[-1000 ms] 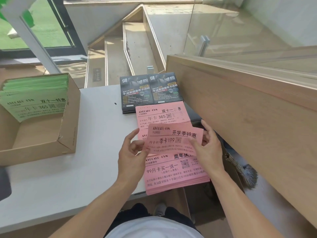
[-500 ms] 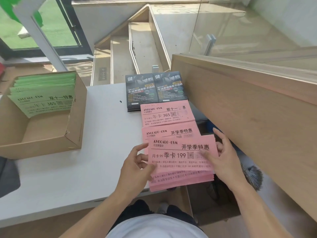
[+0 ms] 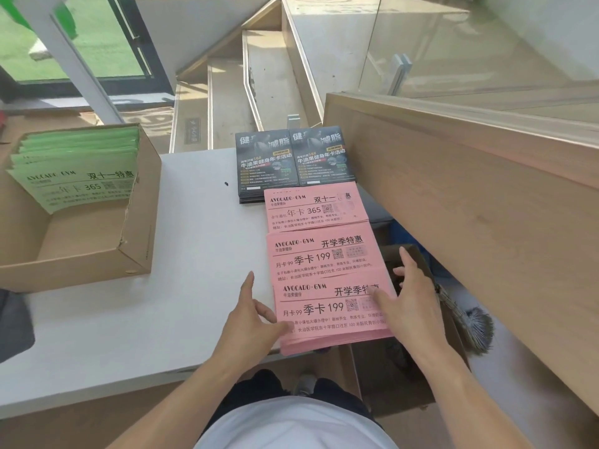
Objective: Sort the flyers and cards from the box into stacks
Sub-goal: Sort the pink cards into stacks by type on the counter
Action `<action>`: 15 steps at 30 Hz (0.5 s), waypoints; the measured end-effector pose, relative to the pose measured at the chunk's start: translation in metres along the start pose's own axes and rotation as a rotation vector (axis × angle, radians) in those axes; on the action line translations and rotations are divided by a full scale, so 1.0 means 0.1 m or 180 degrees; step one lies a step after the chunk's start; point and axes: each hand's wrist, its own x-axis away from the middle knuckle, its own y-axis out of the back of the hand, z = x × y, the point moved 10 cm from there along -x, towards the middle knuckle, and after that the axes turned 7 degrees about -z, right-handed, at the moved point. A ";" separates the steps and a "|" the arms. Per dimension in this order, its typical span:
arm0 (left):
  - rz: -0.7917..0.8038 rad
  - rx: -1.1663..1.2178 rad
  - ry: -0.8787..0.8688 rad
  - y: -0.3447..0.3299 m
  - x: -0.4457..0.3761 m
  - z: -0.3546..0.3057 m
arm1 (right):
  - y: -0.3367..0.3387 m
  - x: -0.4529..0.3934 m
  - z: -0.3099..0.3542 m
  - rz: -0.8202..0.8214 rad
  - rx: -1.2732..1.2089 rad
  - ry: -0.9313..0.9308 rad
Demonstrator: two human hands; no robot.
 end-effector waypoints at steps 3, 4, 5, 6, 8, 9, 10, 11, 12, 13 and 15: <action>-0.0157 0.0342 0.0067 0.03 0.03 -0.01 | -0.14 0.02 0.00 0.0438 -0.0328 -0.0040; -0.0126 0.0519 0.0140 0.00 0.03 -0.01 | -0.20 0.04 0.02 0.0603 -0.0375 -0.0022; -0.0023 0.0703 0.0235 -0.07 0.05 -0.01 | -0.24 0.06 0.03 0.0720 -0.0389 0.0002; 0.0112 0.0877 0.0326 -0.16 0.07 -0.01 | -0.28 0.06 0.04 0.0790 -0.0408 0.0004; 0.0331 0.1018 0.0399 -0.31 0.09 0.00 | -0.33 0.06 0.06 0.0848 -0.0487 -0.0022; 0.0382 0.1021 0.0405 -0.36 0.09 0.01 | -0.34 0.06 0.08 0.0841 -0.0511 0.0004; 0.0416 0.1047 0.0425 -0.40 0.08 0.02 | -0.35 0.06 0.10 0.0814 -0.0516 0.0040; 0.0431 0.1073 0.0432 -0.43 0.08 0.02 | -0.35 0.06 0.11 0.0796 -0.0503 0.0066; 0.0422 0.1080 0.0436 -0.43 0.10 0.00 | -0.36 0.05 0.11 0.0798 -0.0490 0.0075; 0.0402 0.1100 0.0420 -0.42 0.11 -0.02 | -0.37 0.05 0.11 0.0814 -0.0479 0.0077; 0.0406 0.1115 0.0420 -0.41 0.16 -0.03 | -0.39 0.02 0.10 0.0837 -0.0481 0.0095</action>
